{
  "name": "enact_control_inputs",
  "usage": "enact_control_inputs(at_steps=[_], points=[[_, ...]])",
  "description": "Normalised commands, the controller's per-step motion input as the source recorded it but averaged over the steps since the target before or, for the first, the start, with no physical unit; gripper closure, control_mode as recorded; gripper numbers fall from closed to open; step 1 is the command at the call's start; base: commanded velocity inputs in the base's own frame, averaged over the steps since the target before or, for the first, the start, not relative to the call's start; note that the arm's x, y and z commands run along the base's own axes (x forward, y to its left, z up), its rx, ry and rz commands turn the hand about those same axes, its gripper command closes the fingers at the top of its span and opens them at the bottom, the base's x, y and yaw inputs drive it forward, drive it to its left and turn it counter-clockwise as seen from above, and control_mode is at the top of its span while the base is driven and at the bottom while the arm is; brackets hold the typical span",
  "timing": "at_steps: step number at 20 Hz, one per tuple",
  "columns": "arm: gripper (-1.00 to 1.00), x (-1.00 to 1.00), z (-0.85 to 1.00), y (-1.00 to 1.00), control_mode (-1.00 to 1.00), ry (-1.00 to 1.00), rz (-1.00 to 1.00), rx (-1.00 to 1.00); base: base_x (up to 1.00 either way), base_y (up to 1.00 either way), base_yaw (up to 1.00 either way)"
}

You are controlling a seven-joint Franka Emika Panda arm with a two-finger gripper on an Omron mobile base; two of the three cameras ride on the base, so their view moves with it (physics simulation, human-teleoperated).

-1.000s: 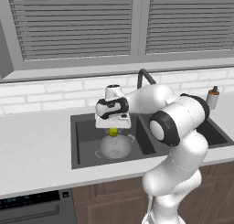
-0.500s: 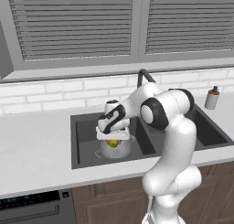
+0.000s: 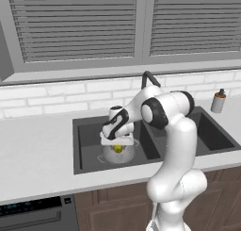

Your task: Put the colander in the sink, put the pear in the colander, and turn on the sink faucet and pour water over the colander.

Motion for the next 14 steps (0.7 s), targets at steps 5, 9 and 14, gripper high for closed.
enact_control_inputs(at_steps=[5, 9, 14], points=[[1.0, 0.42, -0.31, -0.13, -1.0, 0.0, 0.0, 0.0, 0.0, 0.0, 0.0], [1.0, 0.16, -0.54, -0.02, -1.0, 0.0, 0.0, 0.0, 0.0, 0.0, 0.0], [-1.0, 0.0, -0.1, 0.0, -1.0, 0.0, 0.0, 0.0, 0.0, 0.0, 0.0]])
